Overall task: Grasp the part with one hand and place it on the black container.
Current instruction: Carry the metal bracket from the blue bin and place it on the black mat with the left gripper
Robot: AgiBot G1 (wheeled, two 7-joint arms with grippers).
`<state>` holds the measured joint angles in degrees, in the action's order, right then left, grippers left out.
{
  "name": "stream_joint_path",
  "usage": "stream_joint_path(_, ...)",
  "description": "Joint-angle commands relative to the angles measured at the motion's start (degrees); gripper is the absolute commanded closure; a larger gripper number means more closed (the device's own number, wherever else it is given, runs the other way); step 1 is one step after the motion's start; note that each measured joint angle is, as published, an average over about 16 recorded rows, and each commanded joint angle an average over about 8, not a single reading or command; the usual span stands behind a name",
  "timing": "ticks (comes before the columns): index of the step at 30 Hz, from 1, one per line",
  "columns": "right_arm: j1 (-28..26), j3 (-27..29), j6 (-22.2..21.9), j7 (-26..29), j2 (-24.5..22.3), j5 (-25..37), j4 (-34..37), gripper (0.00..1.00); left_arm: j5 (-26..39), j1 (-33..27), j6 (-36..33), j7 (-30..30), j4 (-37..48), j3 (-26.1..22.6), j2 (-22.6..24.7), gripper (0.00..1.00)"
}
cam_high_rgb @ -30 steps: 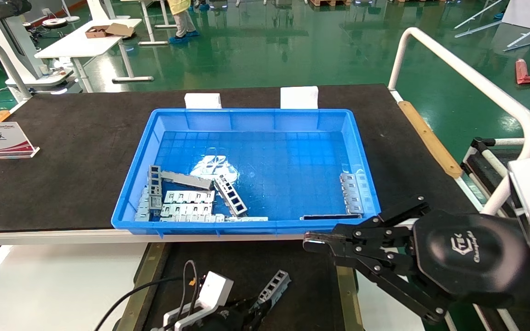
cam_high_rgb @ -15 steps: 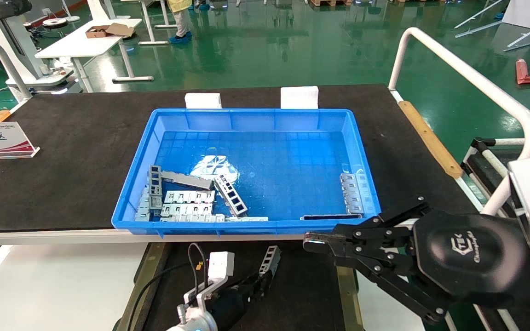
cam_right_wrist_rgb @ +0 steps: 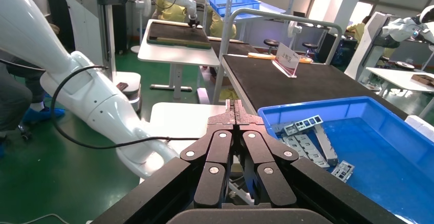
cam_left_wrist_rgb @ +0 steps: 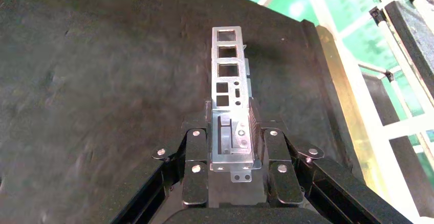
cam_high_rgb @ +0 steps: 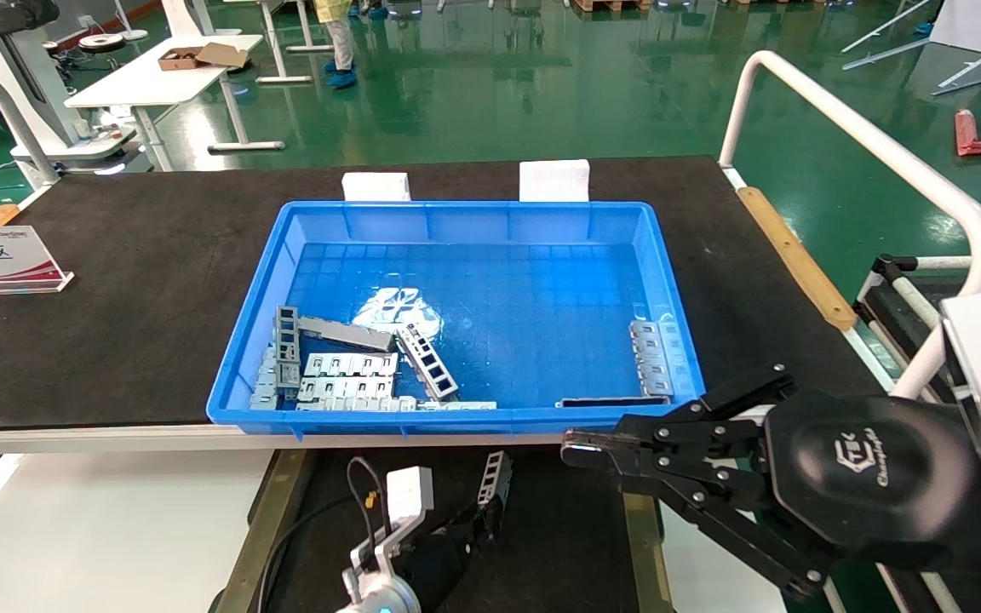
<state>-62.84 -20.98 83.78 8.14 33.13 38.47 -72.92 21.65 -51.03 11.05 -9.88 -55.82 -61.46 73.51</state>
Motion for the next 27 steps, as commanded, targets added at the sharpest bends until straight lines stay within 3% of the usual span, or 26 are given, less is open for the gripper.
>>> stream_joint_path(1, 0.0, 0.0, 0.0, 0.0, 0.0, 0.0, 0.0, 1.0, 0.4, 1.0, 1.2, -0.1, -1.1, 0.7, -0.1, 1.0)
stream_joint_path(12, 0.0, 0.0, 0.0, 0.0, 0.0, 0.0, 0.0, 1.0, -0.8, 2.7, 3.8, -1.4, -3.2, 1.4, 0.1, 1.0)
stream_joint_path(14, 0.0, 0.0, 0.0, 0.0, 0.0, 0.0, 0.0, 0.94, -1.0, 2.8, 3.9, -1.4, -3.3, 1.2, 0.1, 1.0)
stream_joint_path(16, 0.0, 0.0, 0.0, 0.0, 0.0, 0.0, 0.0, 0.8, -1.1, 2.8, 3.9, -1.4, -3.2, 0.9, 0.1, 0.95)
stream_joint_path(19, 0.0, 0.0, 0.0, 0.0, 0.0, 0.0, 0.0, 0.43, -1.3, 2.9, 3.9, -1.2, -3.0, 0.6, 0.0, 0.77)
stream_joint_path(22, 0.0, 0.0, 0.0, 0.0, 0.0, 0.0, 0.0, 0.12, -1.4, 3.0, 3.9, -1.1, -2.7, 0.3, 0.0, 0.4)
stream_joint_path(24, 0.0, 0.0, 0.0, 0.0, 0.0, 0.0, 0.0, 0.0, -1.5, 3.0, 3.9, -1.0, -2.7, 0.1, 0.0, 0.2)
stream_joint_path(27, 0.0, 0.0, 0.0, 0.0, 0.0, 0.0, 0.0, 0.0, -1.6, 3.0, 4.0, -1.0, -2.6, -0.1, -0.1, 0.01)
